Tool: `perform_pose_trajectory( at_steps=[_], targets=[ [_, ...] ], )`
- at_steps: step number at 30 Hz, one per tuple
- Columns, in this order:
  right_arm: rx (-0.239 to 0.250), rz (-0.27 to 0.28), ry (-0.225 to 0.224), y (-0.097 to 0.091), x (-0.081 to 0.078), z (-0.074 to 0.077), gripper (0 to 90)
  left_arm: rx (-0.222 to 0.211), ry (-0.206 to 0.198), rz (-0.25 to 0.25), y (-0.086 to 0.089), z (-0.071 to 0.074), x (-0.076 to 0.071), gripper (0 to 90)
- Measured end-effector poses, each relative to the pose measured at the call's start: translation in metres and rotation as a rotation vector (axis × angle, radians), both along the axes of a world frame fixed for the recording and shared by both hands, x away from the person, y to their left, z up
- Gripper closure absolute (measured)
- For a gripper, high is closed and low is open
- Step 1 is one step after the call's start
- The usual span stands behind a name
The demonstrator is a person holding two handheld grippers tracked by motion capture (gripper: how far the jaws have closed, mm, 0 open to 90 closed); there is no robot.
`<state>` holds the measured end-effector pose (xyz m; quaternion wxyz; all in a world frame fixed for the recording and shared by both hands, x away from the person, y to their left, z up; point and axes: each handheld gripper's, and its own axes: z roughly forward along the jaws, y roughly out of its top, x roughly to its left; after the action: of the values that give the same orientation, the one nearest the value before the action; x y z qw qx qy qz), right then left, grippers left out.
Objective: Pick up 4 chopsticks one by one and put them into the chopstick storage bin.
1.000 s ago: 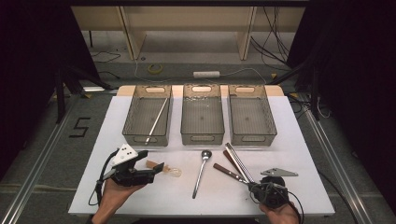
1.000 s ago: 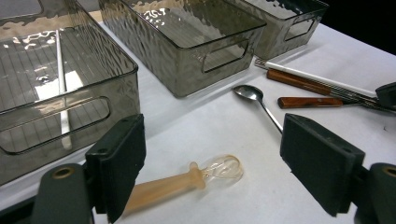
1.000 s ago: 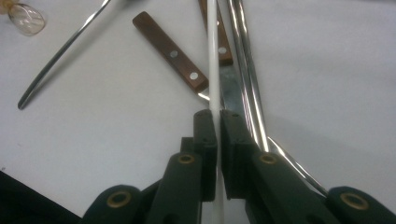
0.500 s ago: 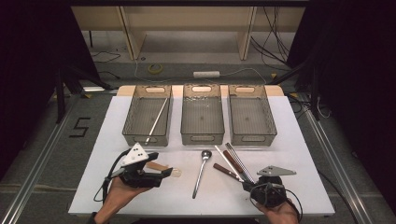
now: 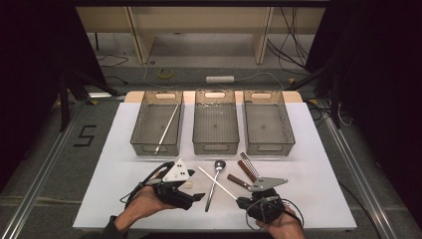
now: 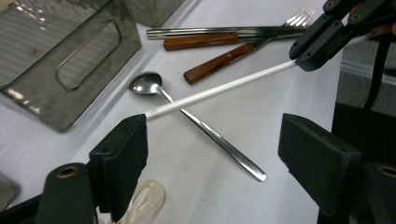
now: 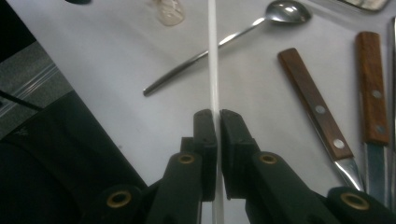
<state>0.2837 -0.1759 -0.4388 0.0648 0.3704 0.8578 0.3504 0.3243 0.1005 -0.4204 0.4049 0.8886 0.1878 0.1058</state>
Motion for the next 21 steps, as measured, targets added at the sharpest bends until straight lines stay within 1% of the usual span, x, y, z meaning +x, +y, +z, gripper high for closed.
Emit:
perform_pose_trajectory(
  at_steps=[2,3,4,5,6,7,8,9,11,12,13,14,16,17,18,19,20,21],
  targets=[
    [-0.002,0.024,-0.003,0.004,0.000,0.001,86.5,0.039,-0.001,-0.031,-0.004,-0.001,0.001,24.2],
    [-0.005,0.045,0.000,0.008,0.000,0.002,86.5,0.067,-0.003,-0.056,-0.008,-0.002,0.000,24.7],
    [-0.005,0.045,0.000,0.008,0.000,0.002,86.5,0.067,-0.003,-0.056,-0.008,-0.002,0.000,25.1],
    [-0.008,0.066,-0.002,0.011,-0.001,0.003,86.5,0.094,-0.001,-0.083,-0.012,-0.004,0.001,25.3],
    [-0.008,0.066,-0.002,0.011,-0.001,0.003,86.5,0.094,-0.001,-0.083,-0.012,-0.004,0.001,25.6],
    [-0.009,0.085,-0.003,0.014,-0.002,0.003,86.5,0.108,-0.002,-0.089,-0.013,-0.005,0.001,26.0],
    [-0.009,0.085,-0.003,0.014,-0.002,0.003,86.5,0.125,-0.001,-0.098,-0.014,-0.006,0.001,26.0],
    [-0.013,0.107,-0.007,0.016,-0.003,0.002,86.5,0.157,-0.003,-0.114,-0.016,-0.009,0.001,26.5],
    [-0.013,0.112,0.000,0.017,-0.004,0.003,86.4,0.166,-0.004,-0.115,-0.016,-0.010,0.001,26.8],
    [-0.017,0.126,-0.006,0.018,-0.004,0.003,86.5,0.177,-0.002,-0.119,-0.017,-0.010,0.001,27.2],
    [-0.013,0.144,0.000,0.020,-0.006,0.003,86.4,0.186,-0.001,-0.119,-0.018,-0.011,0.001,28.2],
    [-0.013,0.144,0.000,0.020,-0.006,0.003,86.4,0.193,0.006,-0.121,-0.018,-0.012,0.001,28.2],
    [-0.012,0.173,0.004,0.023,-0.008,0.004,86.4,0.215,0.014,-0.135,-0.018,-0.014,0.001,29.8],
    [-0.012,0.173,0.004,0.023,-0.008,0.004,86.4,0.226,0.024,-0.143,-0.019,-0.015,0.001,29.8],
    [-0.004,0.192,0.005,0.025,-0.009,0.005,86.5,0.241,0.031,-0.153,-0.019,-0.016,0.001,30.8],
    [-0.004,0.192,0.005,0.025,-0.009,0.005,86.5,0.257,0.041,-0.159,-0.020,-0.017,0.001,30.8],
    [-0.002,0.205,0.008,0.026,-0.010,0.005,86.4,0.267,0.044,-0.160,-0.020,-0.019,0.001,31.2],
    [0.000,0.219,0.009,0.028,-0.012,0.005,86.4,0.291,0.048,-0.168,-0.020,-0.020,0.000,32.9]
  ],
)
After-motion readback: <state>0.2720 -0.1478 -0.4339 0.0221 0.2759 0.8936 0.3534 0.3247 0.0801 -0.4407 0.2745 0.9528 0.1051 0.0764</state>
